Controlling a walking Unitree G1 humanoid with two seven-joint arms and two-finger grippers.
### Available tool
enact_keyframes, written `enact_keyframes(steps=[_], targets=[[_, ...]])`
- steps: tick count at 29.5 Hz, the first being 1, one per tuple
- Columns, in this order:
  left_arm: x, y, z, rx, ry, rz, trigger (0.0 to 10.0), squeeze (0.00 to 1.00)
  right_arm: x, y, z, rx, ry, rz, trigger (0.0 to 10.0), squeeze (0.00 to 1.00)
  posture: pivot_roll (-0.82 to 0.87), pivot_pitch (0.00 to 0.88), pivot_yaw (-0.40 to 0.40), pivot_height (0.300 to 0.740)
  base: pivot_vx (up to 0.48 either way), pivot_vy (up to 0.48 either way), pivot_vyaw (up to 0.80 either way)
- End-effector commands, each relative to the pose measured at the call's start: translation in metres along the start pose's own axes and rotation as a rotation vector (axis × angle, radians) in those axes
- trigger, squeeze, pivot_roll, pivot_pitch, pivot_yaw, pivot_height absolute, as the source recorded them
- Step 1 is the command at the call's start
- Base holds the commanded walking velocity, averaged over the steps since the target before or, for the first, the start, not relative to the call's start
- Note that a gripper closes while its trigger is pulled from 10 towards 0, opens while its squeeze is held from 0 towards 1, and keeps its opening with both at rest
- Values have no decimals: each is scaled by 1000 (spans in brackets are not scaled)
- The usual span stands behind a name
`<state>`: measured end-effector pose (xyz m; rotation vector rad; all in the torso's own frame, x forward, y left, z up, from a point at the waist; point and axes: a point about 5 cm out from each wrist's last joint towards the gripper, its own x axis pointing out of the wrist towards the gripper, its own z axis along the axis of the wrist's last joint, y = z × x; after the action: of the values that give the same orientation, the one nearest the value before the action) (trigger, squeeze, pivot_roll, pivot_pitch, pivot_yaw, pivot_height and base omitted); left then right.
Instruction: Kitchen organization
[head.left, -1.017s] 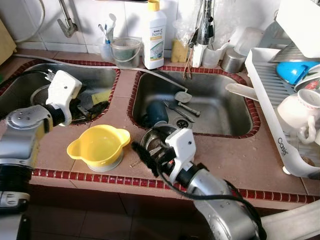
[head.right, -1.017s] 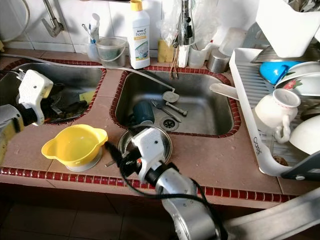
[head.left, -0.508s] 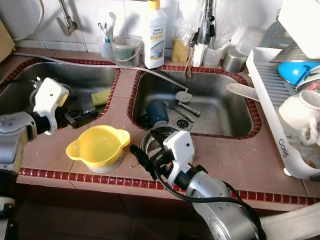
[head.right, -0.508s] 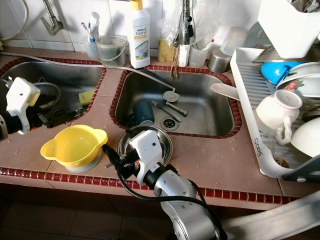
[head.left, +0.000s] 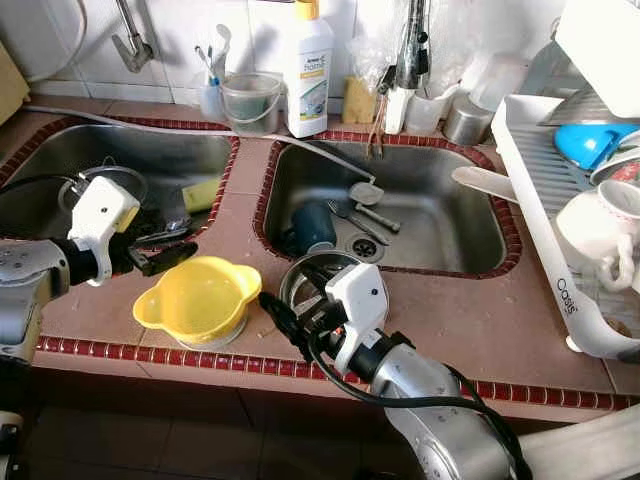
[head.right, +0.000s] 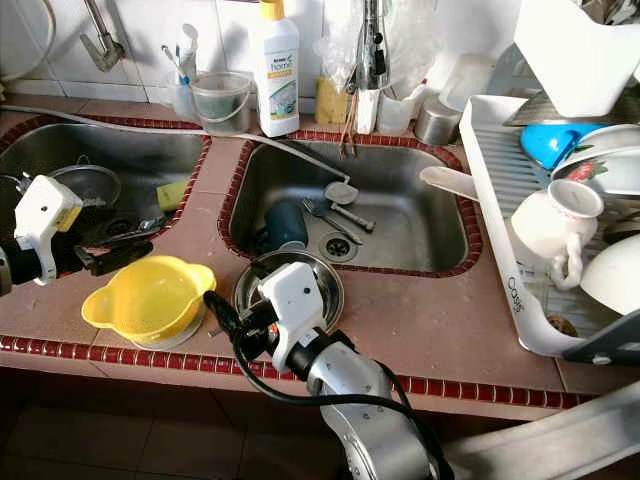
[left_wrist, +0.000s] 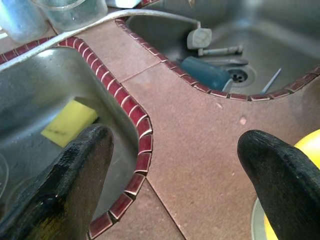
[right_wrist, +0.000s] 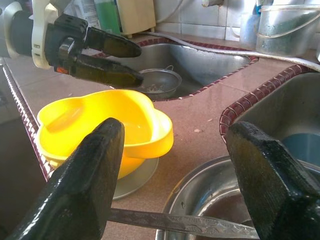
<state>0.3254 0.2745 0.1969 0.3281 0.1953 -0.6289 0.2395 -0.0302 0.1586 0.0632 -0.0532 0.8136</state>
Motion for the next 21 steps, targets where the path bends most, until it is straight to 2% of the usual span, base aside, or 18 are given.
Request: enact_keyframes(steps=[1,6,11,21], targets=[[-3,3,7,-6,-22,-2,10000,0,0,3,5,-10,-24,6,10000,0,-82,136,2,740,0,0,0],[-4,2,10,-48,-48,-23,10000,0,-1,3,5,-8,-23,0,10000,0,-85,139,6,740,0,0,0],[-8,4,16,-56,-76,-44,10000,0,-1,3,5,-8,-22,-3,10000,0,-82,142,7,740,0,0,0],[-17,-4,13,-58,-39,-141,10000,0,-1,2,4,-7,-21,-2,10000,0,-76,148,7,740,0,0,0]])
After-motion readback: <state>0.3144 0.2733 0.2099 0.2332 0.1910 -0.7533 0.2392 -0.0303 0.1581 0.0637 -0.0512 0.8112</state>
